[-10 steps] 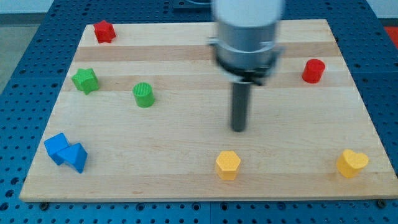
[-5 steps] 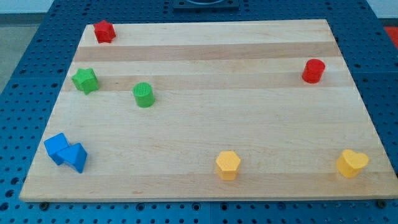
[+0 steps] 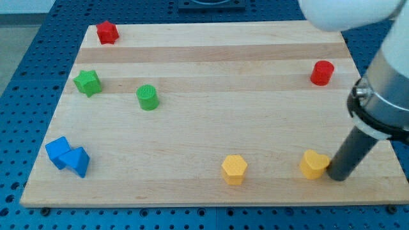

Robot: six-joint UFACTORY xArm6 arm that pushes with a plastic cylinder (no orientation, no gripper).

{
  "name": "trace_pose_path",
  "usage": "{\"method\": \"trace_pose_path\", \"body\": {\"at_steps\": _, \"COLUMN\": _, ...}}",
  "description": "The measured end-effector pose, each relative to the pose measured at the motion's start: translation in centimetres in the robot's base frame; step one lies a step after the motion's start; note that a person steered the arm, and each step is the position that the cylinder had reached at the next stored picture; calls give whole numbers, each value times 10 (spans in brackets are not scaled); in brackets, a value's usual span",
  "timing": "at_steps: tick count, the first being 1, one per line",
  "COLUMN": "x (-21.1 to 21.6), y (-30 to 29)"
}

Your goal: Push yellow heart into the yellow hexagon

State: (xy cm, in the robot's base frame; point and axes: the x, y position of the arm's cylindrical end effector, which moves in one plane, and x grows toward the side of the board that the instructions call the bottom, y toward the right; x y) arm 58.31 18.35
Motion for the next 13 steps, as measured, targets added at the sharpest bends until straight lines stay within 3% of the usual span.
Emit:
{"method": "trace_pose_path", "body": {"at_steps": 2, "x": -18, "y": -1}}
{"method": "trace_pose_path", "body": {"at_steps": 5, "x": -21, "y": -69}}
{"method": "trace_pose_path", "body": {"at_steps": 8, "x": -15, "y": -27}}
{"method": "trace_pose_path", "body": {"at_steps": 12, "x": -5, "y": -112}}
{"method": "trace_pose_path", "body": {"at_steps": 13, "x": -16, "y": -69}}
